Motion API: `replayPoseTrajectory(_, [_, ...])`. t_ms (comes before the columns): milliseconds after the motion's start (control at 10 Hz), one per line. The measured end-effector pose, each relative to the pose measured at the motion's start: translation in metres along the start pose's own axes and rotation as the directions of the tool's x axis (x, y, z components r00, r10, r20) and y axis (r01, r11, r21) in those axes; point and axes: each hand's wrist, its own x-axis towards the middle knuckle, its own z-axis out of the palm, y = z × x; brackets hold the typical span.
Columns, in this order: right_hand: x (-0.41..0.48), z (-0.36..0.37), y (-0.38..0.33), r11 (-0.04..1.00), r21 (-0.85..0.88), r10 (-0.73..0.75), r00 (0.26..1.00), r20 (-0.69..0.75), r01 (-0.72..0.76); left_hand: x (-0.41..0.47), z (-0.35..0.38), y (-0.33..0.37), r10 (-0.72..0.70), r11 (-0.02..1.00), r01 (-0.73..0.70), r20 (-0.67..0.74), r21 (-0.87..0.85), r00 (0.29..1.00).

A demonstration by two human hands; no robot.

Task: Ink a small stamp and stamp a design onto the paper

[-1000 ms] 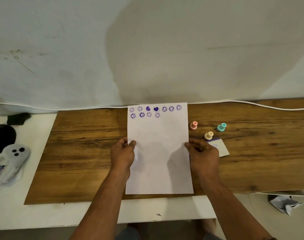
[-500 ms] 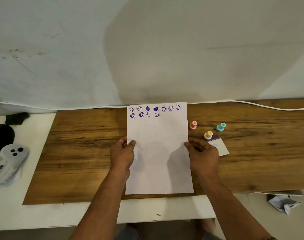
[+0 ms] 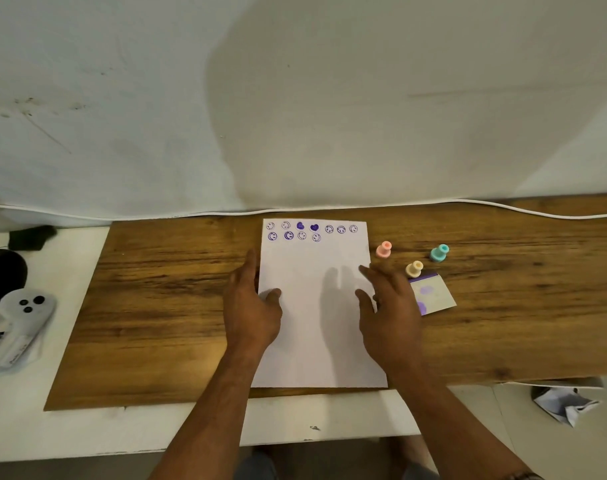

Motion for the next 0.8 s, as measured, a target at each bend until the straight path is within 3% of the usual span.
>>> replayPoseTrajectory(100, [-0.006, 0.009, 0.005, 0.968, -0.214, -0.088, 0.974, 0.209, 0.134, -0.002, 0.003, -0.004, 0.083, 0.956, -0.09, 0.039, 0.28, 0.996])
replayPoseTrajectory(200, [-0.008, 0.013, 0.008, 0.945, -0.275, -0.113, 0.964, 0.242, 0.18, -0.002, 0.003, -0.007, 0.095, 0.931, -0.105, 0.046, 0.35, 0.994])
replayPoseTrajectory(400, [-0.01, 0.019, 0.013, 0.909, -0.346, -0.167, 0.963, 0.211, 0.233, -0.005, 0.004, -0.012, 0.138, 0.901, -0.144, 0.044, 0.408, 0.989])
replayPoseTrajectory(700, [-0.002, -0.006, -0.009, 0.918, -0.345, -0.054, 0.922, 0.383, 0.197, -0.027, -0.015, 0.005, 0.071, 0.832, -0.191, 0.241, 0.521, 0.968])
replayPoseTrajectory(800, [0.005, -0.031, -0.024, 0.89, -0.378, -0.101, 0.918, 0.383, 0.255, -0.035, -0.027, 0.028, 0.089, 0.808, -0.242, 0.295, 0.538, 0.951])
